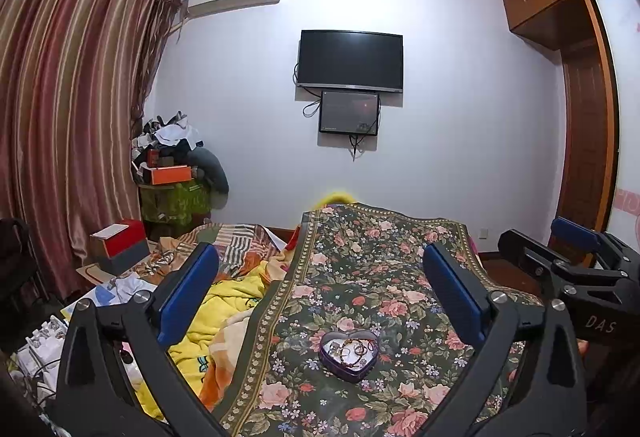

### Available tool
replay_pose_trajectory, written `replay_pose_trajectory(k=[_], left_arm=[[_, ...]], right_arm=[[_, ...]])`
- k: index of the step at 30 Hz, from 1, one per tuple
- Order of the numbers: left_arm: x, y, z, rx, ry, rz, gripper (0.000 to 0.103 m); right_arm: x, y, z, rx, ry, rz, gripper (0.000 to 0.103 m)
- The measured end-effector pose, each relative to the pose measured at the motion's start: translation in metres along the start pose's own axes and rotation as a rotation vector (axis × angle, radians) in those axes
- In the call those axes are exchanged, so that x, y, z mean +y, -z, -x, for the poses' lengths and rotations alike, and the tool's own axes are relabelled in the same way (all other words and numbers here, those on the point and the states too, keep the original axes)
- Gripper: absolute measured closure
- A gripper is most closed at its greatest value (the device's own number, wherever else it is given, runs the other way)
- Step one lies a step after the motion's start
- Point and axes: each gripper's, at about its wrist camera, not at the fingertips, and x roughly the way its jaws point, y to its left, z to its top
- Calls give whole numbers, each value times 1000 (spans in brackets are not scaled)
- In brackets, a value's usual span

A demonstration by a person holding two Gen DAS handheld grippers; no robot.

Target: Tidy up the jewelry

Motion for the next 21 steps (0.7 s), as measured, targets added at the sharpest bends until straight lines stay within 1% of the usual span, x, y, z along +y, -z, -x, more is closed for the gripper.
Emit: replay_pose_trajectory(k=[6,21], left_arm=[[0,3,-3,16,-5,6,0],[-2,5,-5,25,3,0,0]], right_arm=[[-1,-1,0,3,0,1,0],[-3,-4,4,-7,1,-1,0]])
